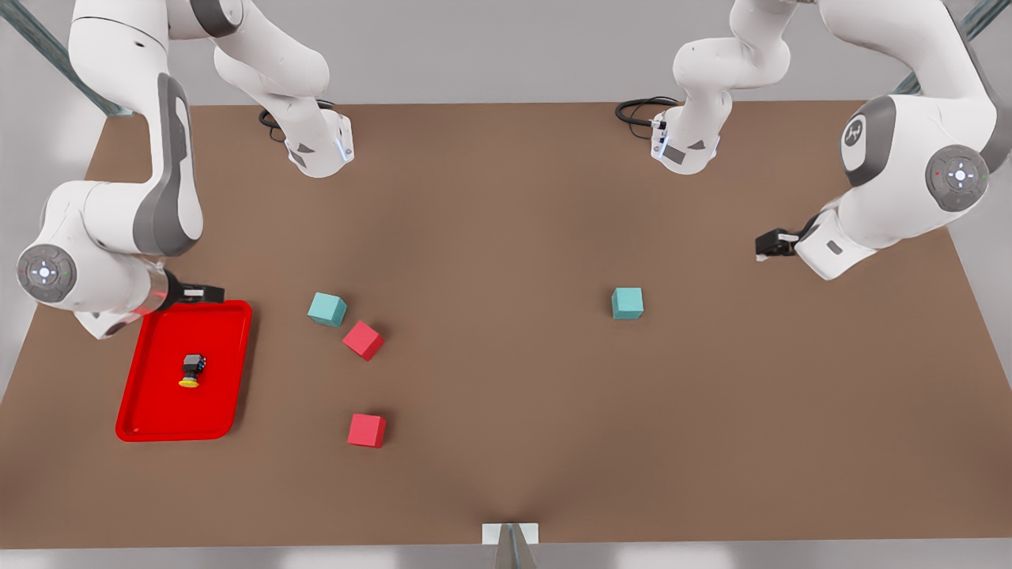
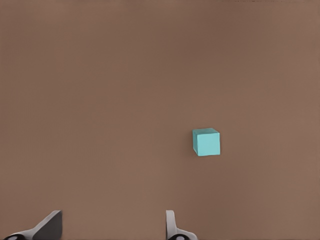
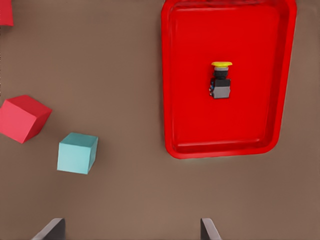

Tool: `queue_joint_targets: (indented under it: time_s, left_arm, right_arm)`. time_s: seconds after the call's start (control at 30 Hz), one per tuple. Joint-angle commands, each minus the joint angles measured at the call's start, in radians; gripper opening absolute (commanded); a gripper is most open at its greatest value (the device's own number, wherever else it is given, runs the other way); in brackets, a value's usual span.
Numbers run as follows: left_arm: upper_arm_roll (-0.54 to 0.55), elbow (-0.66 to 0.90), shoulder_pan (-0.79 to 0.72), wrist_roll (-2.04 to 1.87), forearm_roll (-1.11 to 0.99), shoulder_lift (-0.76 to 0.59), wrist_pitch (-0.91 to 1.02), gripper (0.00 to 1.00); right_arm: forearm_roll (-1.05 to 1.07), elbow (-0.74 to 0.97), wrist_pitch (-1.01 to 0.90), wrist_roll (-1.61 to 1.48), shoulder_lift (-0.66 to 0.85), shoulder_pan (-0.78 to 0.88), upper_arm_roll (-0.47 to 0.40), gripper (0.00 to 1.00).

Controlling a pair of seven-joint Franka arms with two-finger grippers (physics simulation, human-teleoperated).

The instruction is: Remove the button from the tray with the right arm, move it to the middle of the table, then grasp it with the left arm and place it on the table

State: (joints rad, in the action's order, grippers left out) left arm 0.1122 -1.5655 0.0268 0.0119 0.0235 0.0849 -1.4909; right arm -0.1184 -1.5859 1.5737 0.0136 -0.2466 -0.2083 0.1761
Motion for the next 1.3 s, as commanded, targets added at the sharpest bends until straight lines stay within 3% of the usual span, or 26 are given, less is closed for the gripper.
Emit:
queue_joint_targets:
  time_s: [0.0,0.1,0.17,0.37,0.6,0.73,0.9,1.27]
  left_arm:
    - [0.001,0.001,0.002,0.017,0.000,0.001,-0.098,1.00]
    - [0.007,0.067,0.001,0.017,0.009,0.044,-0.088,1.00]
    - [0.014,0.068,0.018,0.016,-0.002,0.049,-0.063,1.00]
    - [0.012,0.059,0.048,0.014,0.003,0.070,0.049,1.00]
    - [0.015,0.074,0.047,-0.130,0.003,0.069,0.015,1.00]
    - [0.052,0.094,0.050,-0.156,-0.005,0.095,-0.065,1.00]
    - [0.052,0.091,0.050,-0.156,-0.005,0.095,-0.061,1.00]
    - [0.046,0.122,0.007,-0.383,0.001,0.181,-0.071,1.00]
  right_arm:
    - [-0.006,0.000,0.123,0.016,0.000,0.004,0.000,1.00]
    - [-0.004,0.003,0.123,0.009,0.001,0.015,0.002,1.00]
    - [-0.007,0.030,0.098,0.016,0.017,0.020,0.037,1.00]
    - [0.075,0.106,0.060,0.006,-0.003,0.006,0.034,1.00]
    - [0.072,0.063,0.074,0.008,-0.005,0.004,0.037,1.00]
    - [0.069,-0.101,0.281,0.003,-0.025,-0.040,0.039,1.00]
    - [0.063,-0.166,0.434,-0.069,-0.092,-0.121,0.040,1.00]
    - [-0.021,-0.171,0.606,-0.260,-0.273,-0.240,0.042,1.00]
